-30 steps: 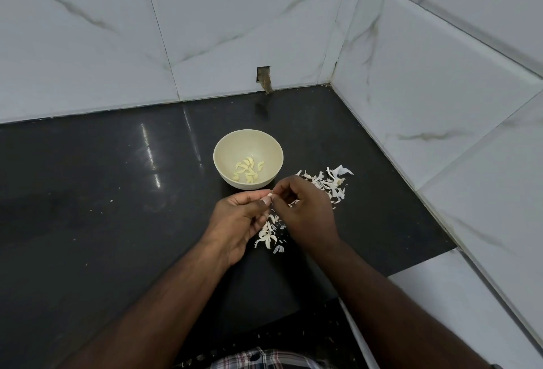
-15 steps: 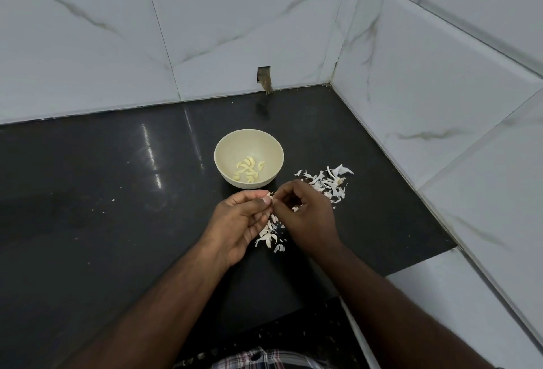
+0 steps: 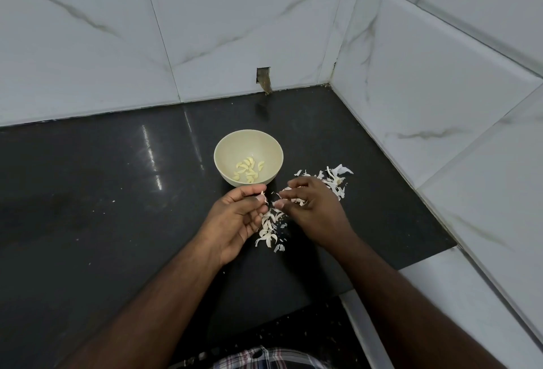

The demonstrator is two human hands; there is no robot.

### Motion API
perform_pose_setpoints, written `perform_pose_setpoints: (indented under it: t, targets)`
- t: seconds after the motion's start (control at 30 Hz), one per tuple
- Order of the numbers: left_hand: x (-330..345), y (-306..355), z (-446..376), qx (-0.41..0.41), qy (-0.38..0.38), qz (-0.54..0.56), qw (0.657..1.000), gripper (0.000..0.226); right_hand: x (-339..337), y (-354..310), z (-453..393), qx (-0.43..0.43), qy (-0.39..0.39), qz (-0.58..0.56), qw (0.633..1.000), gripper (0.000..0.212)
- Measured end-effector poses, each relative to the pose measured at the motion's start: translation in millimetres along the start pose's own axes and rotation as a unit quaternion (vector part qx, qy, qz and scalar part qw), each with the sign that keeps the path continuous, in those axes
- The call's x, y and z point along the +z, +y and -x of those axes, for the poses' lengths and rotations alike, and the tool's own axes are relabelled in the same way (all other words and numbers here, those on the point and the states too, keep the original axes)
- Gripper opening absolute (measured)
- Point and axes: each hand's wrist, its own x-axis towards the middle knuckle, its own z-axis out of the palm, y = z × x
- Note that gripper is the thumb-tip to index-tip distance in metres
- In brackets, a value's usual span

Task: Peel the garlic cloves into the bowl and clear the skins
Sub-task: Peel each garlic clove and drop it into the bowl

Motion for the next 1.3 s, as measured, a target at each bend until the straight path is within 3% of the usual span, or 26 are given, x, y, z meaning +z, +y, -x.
perform_pose_setpoints:
  t: [0.13,0.23,0.37,0.53,0.6,0.67,0.77,0.9,0.97,1.07,1.17,1.23,1.3]
  targets:
    - [1,-2,1,0.012,-0.007,-0.035,0.999,0.015,8,-10,5,-0.022,-0.021,-0.006,1.0,0.021]
    - [0,-2,1,0.024,-0.007,-0.074,0.997,0.014,11,-14,7,0.006,0.008,-0.028,1.0,0.007]
    - [-4,-2,0,0.059,-0.002,-0.127,0.99,0.01,11,-13,5,0.051,-0.011,-0.103,0.993,0.006]
    - [-6,-2,-1,0.108,0.005,-0.187,0.976,0.013,10,-21,5,0.144,-0.066,-0.323,0.933,0.01]
    - [-5,-3,-1,0.121,0.007,-0.203,0.972,0.012,10,-23,6,0.161,-0.067,-0.351,0.92,0.008]
    - [-3,-4,-2,0.122,0.015,-0.202,0.972,0.009,12,-21,6,0.14,-0.037,-0.31,0.94,0.007]
    - [-1,-5,-3,0.103,0.036,-0.202,0.973,0.006,18,-15,7,0.054,0.026,-0.113,0.992,0.011]
    - [-2,-6,-5,0.067,0.035,-0.187,0.979,0.008,22,-10,11,-0.092,0.079,0.018,0.992,0.002]
    - [-2,-7,-5,0.072,0.035,-0.192,0.978,0.008,23,-9,12,-0.111,0.083,0.036,0.99,0.003]
    - [-4,-8,-3,0.127,0.038,-0.229,0.964,0.007,20,-14,9,0.032,0.034,-0.094,0.994,0.006]
    - [-6,-7,-1,0.181,0.037,-0.283,0.941,0.011,15,-24,7,0.177,-0.035,-0.323,0.929,0.009]
    - [-6,-6,0,0.202,0.038,-0.301,0.931,0.013,13,-26,7,0.214,-0.049,-0.386,0.896,0.009]
    - [-5,-7,0,0.21,0.049,-0.312,0.925,0.013,13,-26,6,0.214,-0.04,-0.386,0.896,0.011]
